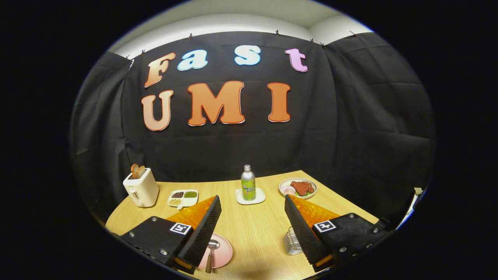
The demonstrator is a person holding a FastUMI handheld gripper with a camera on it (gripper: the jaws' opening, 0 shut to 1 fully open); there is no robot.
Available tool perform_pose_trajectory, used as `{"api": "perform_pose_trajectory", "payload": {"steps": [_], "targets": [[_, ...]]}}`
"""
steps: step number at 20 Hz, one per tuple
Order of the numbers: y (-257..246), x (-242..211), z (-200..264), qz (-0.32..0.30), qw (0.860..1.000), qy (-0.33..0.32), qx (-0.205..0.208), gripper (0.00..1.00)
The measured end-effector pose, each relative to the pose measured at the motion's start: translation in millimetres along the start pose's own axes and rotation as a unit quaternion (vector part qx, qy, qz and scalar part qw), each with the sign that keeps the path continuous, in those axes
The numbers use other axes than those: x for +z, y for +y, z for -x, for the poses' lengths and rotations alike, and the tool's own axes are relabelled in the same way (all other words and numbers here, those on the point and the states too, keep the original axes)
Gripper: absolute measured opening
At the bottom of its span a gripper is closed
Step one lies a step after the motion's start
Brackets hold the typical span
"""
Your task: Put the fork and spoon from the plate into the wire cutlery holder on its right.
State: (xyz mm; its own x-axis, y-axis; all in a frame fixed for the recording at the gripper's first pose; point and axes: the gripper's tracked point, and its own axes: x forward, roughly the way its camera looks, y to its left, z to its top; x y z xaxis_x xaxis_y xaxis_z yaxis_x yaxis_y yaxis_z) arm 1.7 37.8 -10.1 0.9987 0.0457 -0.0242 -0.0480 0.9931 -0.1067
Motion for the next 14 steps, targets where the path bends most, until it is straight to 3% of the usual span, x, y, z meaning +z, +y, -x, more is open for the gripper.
{"api": "perform_pose_trajectory", "payload": {"steps": [14], "targets": [[61.9,-61.9,-12.7,0.031,0.997,0.043,0.051,0.98]]}}
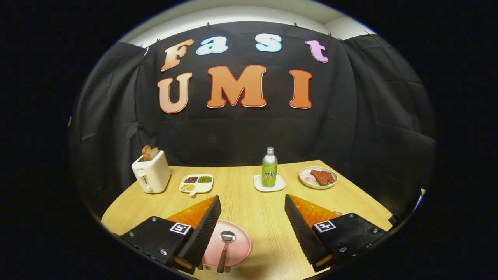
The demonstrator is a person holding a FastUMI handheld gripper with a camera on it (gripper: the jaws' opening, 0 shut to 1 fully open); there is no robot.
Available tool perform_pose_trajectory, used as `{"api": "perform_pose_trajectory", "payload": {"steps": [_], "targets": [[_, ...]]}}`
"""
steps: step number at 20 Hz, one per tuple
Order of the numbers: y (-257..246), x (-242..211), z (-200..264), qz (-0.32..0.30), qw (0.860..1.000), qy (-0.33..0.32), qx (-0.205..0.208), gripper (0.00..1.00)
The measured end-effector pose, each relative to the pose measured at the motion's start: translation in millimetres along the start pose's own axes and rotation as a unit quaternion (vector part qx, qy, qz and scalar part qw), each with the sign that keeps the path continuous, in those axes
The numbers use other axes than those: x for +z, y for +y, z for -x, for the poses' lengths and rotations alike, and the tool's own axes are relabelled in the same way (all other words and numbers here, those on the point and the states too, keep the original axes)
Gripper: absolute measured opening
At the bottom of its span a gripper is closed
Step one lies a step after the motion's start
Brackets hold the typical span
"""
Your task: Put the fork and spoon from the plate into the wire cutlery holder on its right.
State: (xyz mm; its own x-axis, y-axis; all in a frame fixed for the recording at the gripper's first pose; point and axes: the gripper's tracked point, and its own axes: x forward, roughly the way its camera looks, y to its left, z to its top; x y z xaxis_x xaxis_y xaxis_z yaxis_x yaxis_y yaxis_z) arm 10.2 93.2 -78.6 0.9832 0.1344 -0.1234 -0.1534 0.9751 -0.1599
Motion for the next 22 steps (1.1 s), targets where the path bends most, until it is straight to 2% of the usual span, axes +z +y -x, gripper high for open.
{"api": "perform_pose_trajectory", "payload": {"steps": [7,22], "targets": [[31.3,-39.8,-2.0,0.022,0.999,0.024,0.026,0.99],[53.1,-136.4,-5.1,0.036,0.992,0.114,0.049,0.99]]}}
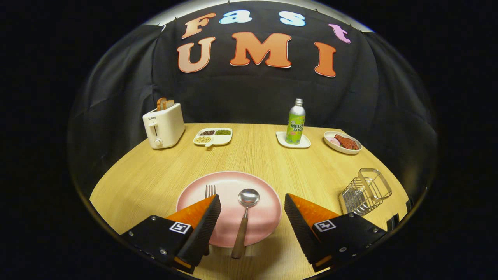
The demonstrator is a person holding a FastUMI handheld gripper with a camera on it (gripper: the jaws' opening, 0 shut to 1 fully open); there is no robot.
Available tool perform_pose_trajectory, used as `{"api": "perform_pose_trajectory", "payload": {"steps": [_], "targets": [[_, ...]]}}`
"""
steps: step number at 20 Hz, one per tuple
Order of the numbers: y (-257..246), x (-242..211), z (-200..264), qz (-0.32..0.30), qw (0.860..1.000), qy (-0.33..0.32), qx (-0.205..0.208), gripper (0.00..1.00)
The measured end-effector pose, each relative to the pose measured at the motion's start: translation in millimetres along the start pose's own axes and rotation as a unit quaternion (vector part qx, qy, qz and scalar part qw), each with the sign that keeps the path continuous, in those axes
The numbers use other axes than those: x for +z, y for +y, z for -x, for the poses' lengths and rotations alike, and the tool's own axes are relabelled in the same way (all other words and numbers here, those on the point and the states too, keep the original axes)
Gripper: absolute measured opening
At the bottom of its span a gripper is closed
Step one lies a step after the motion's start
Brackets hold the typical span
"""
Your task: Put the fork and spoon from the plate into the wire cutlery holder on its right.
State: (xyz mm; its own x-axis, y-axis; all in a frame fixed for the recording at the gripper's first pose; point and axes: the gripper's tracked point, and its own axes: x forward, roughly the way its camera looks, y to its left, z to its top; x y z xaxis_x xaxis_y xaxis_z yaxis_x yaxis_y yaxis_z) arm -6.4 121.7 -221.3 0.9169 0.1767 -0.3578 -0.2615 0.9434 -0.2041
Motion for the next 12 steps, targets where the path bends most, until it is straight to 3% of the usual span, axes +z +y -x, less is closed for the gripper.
{"api": "perform_pose_trajectory", "payload": {"steps": [5,12], "targets": [[8.1,-24.6,-7.6,0.003,0.999,0.031,0.011,0.92],[10.9,-42.8,-20.6,0.009,0.998,0.063,0.010,0.52]]}}
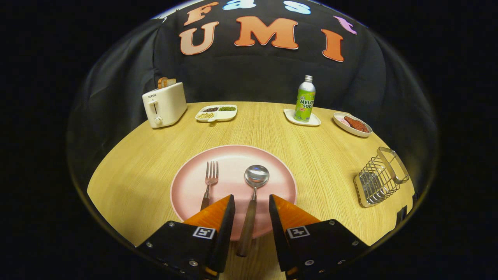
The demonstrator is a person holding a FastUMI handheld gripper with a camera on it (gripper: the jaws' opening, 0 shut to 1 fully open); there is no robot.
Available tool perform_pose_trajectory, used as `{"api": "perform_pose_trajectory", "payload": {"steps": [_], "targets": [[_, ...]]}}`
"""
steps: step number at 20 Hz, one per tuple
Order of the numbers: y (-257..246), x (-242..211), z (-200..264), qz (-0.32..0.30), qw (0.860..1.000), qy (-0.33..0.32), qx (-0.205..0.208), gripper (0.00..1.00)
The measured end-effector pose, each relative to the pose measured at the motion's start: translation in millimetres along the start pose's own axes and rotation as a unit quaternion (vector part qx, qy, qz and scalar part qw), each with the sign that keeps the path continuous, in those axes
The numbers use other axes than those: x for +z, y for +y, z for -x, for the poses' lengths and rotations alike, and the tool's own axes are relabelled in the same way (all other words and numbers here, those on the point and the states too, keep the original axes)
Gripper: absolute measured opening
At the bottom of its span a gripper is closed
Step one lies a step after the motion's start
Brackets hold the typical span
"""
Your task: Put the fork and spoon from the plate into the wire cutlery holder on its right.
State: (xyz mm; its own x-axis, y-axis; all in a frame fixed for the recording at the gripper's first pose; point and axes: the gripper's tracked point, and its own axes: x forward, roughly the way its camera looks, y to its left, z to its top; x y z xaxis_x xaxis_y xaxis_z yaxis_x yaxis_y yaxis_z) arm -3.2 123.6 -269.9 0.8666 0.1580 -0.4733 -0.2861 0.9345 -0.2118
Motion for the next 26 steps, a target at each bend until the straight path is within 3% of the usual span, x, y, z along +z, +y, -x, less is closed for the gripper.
{"api": "perform_pose_trajectory", "payload": {"steps": [5,8,10,19,26], "targets": [[1.0,-13.7,-10.5,0.001,1.000,0.027,-0.004,0.34],[-3.4,-9.5,-7.5,-0.010,0.999,0.026,-0.015,0.10],[-1.6,-1.9,-3.1,-0.014,1.000,0.021,-0.010,0.05],[-16.0,37.3,31.0,-0.042,0.999,0.025,0.009,0.04],[-70.0,66.8,58.9,-0.030,0.999,0.021,-0.027,0.05]]}}
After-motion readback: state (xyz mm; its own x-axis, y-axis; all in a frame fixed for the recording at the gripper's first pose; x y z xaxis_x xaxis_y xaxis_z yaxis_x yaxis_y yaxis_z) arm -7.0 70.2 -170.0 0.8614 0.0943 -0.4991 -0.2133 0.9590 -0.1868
